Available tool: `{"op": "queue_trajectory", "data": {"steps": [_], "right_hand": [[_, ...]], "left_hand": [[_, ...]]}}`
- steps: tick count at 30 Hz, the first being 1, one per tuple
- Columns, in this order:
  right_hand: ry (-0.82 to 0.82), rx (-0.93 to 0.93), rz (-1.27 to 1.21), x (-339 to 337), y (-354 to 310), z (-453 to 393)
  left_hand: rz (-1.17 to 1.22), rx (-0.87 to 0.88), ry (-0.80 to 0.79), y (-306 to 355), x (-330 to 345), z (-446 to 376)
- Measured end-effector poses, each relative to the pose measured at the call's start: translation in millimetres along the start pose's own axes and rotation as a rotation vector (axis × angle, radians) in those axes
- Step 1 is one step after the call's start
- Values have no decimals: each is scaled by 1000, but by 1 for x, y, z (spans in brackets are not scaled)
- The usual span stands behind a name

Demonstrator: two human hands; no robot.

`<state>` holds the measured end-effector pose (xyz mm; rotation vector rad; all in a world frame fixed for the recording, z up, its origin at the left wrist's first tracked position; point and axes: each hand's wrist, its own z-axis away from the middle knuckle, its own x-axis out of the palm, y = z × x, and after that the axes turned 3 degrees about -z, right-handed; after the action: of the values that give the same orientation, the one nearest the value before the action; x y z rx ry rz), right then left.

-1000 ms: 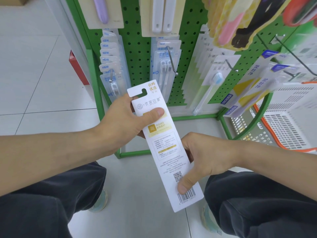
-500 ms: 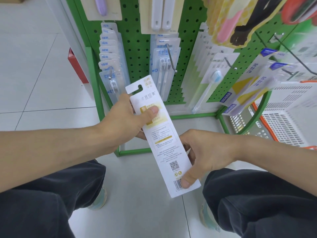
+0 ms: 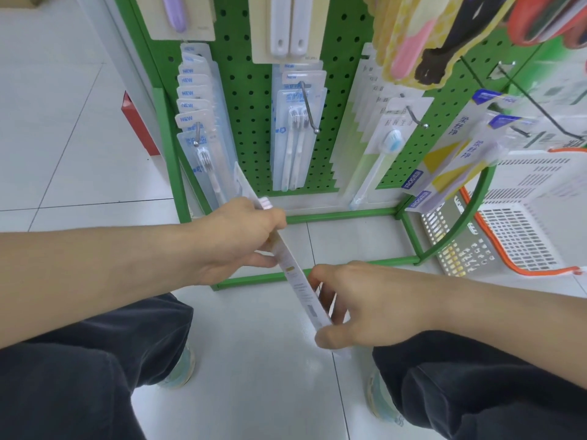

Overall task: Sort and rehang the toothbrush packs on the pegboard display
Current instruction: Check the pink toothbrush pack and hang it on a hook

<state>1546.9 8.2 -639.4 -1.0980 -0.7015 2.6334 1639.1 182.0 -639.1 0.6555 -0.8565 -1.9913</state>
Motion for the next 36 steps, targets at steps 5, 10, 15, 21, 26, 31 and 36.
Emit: {"op": "queue_trajectory", "data": {"steps": [5, 10, 15, 21, 26, 31, 36], "right_hand": [[59, 82, -167, 1, 3, -1], [285, 76, -534, -4, 11, -12], [405, 24, -636, -16, 20, -15], [384, -186, -448, -33, 14, -10], [493, -331, -480, -42, -5, -8], [689, -471, -629, -57, -35, -4], [950, -622, -462, -72, -80, 0]], "left_hand": [[-34, 68, -20, -4, 4, 2], [-82, 155, -114, -7, 6, 8], [-299, 343, -106, -1, -1, 12], [-708, 699, -88, 8, -13, 25], [-655, 884, -3, 12, -32, 36], [-156, 979, 153, 37, -44, 58], [35, 1145, 237, 61, -58, 84]]}}
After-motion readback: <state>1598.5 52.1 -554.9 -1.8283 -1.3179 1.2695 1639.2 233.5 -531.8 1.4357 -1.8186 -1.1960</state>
